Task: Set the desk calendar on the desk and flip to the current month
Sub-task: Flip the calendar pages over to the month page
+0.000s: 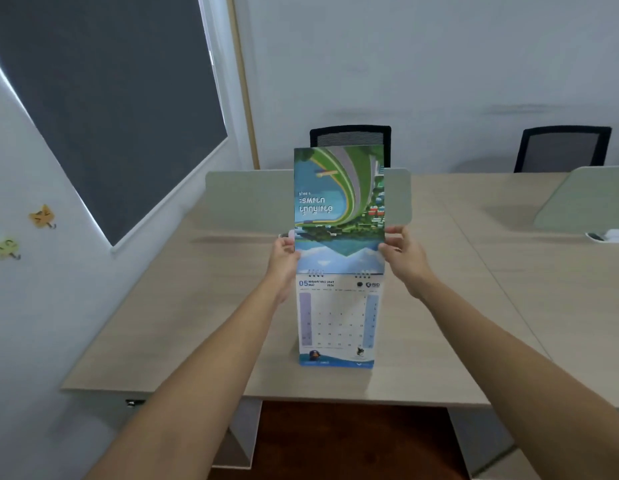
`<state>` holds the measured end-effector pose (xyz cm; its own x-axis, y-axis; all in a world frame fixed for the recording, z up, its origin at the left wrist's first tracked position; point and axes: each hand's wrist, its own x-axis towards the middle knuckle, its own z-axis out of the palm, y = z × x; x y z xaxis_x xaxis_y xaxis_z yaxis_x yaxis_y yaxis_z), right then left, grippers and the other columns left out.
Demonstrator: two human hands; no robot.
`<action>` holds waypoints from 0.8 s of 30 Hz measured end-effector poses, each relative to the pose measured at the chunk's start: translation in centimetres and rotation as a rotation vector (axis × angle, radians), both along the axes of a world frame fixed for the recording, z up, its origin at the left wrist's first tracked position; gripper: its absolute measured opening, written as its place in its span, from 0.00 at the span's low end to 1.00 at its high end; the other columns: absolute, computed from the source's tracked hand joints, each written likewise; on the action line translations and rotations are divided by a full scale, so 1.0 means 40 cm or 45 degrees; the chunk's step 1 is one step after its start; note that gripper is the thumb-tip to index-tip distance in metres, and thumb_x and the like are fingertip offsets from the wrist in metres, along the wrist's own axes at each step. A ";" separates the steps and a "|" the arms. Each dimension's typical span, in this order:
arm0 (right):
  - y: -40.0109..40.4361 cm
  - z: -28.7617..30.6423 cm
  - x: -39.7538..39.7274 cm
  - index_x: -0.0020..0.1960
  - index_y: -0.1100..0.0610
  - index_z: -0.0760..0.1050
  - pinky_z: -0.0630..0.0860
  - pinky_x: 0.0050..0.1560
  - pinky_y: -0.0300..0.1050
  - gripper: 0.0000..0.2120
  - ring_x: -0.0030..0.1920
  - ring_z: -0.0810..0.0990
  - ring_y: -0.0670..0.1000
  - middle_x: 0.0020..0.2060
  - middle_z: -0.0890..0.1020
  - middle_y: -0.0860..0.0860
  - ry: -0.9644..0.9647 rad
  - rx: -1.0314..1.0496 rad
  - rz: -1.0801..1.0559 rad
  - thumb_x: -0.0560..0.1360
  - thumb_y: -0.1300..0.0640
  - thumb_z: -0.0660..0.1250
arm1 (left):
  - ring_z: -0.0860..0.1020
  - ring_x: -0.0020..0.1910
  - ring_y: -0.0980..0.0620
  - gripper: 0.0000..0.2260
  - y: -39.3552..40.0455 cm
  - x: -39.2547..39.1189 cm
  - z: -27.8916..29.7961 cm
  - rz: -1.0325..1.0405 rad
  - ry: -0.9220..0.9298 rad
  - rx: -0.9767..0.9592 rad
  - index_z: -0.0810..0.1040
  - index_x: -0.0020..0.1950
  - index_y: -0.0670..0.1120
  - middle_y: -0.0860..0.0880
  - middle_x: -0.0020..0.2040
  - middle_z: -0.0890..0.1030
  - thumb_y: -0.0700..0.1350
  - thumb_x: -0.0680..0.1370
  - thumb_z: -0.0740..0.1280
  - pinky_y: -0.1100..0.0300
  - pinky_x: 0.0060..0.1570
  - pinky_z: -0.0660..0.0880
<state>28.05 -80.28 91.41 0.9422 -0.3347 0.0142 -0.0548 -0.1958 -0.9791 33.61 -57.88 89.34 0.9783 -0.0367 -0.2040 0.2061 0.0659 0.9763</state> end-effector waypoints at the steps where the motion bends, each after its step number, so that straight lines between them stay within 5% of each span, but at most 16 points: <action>1: 0.000 -0.003 0.011 0.59 0.56 0.69 0.73 0.45 0.47 0.13 0.45 0.77 0.52 0.52 0.79 0.57 0.003 -0.011 -0.022 0.76 0.63 0.64 | 0.77 0.58 0.41 0.15 -0.002 0.007 -0.005 0.027 0.002 0.006 0.69 0.49 0.50 0.38 0.63 0.75 0.30 0.75 0.57 0.41 0.61 0.75; 5: 0.004 0.001 0.033 0.66 0.59 0.68 0.73 0.54 0.49 0.18 0.50 0.77 0.52 0.53 0.79 0.54 0.044 -0.050 -0.054 0.77 0.60 0.65 | 0.78 0.50 0.45 0.21 -0.019 -0.015 0.024 0.059 0.041 -0.139 0.68 0.66 0.40 0.42 0.57 0.77 0.25 0.76 0.54 0.54 0.43 0.81; 8: 0.005 -0.019 0.017 0.62 0.57 0.72 0.72 0.55 0.47 0.13 0.53 0.73 0.50 0.52 0.75 0.51 0.165 -0.134 -0.059 0.78 0.62 0.58 | 0.80 0.42 0.50 0.17 -0.013 -0.032 0.015 0.026 0.087 -0.093 0.74 0.64 0.39 0.42 0.57 0.80 0.32 0.79 0.55 0.65 0.26 0.78; 10: 0.003 -0.092 -0.019 0.54 0.57 0.74 0.73 0.47 0.47 0.13 0.53 0.74 0.54 0.53 0.77 0.54 0.344 -0.216 -0.016 0.75 0.63 0.55 | 0.81 0.42 0.50 0.15 -0.005 -0.057 -0.022 -0.023 0.172 -0.054 0.76 0.63 0.41 0.44 0.56 0.82 0.40 0.80 0.57 0.63 0.32 0.79; 13: 0.020 -0.206 -0.103 0.64 0.58 0.73 0.75 0.63 0.56 0.20 0.65 0.74 0.58 0.64 0.77 0.56 0.485 -0.200 0.184 0.74 0.64 0.57 | 0.81 0.51 0.50 0.15 0.006 -0.118 -0.105 -0.142 0.253 0.002 0.76 0.63 0.45 0.46 0.59 0.82 0.45 0.80 0.58 0.55 0.51 0.79; 16: 0.058 -0.227 -0.167 0.67 0.55 0.70 0.75 0.62 0.54 0.23 0.68 0.71 0.56 0.68 0.74 0.52 0.479 -0.133 0.254 0.76 0.69 0.54 | 0.80 0.49 0.57 0.15 0.003 -0.176 -0.143 -0.214 0.172 0.052 0.72 0.65 0.48 0.51 0.57 0.81 0.41 0.81 0.52 0.61 0.43 0.77; 20: 0.075 -0.228 -0.187 0.69 0.56 0.66 0.77 0.51 0.49 0.23 0.68 0.72 0.60 0.70 0.71 0.54 0.489 -0.189 0.208 0.77 0.70 0.51 | 0.79 0.51 0.56 0.18 0.004 -0.196 -0.157 -0.238 0.140 0.042 0.67 0.69 0.51 0.51 0.60 0.79 0.39 0.81 0.52 0.56 0.49 0.77; 24: 0.088 -0.221 -0.196 0.69 0.57 0.69 0.73 0.54 0.47 0.21 0.66 0.73 0.58 0.69 0.74 0.54 0.463 -0.347 0.114 0.77 0.68 0.54 | 0.77 0.56 0.56 0.22 0.012 -0.207 -0.161 -0.300 0.134 0.100 0.58 0.75 0.53 0.51 0.69 0.74 0.42 0.81 0.53 0.59 0.47 0.75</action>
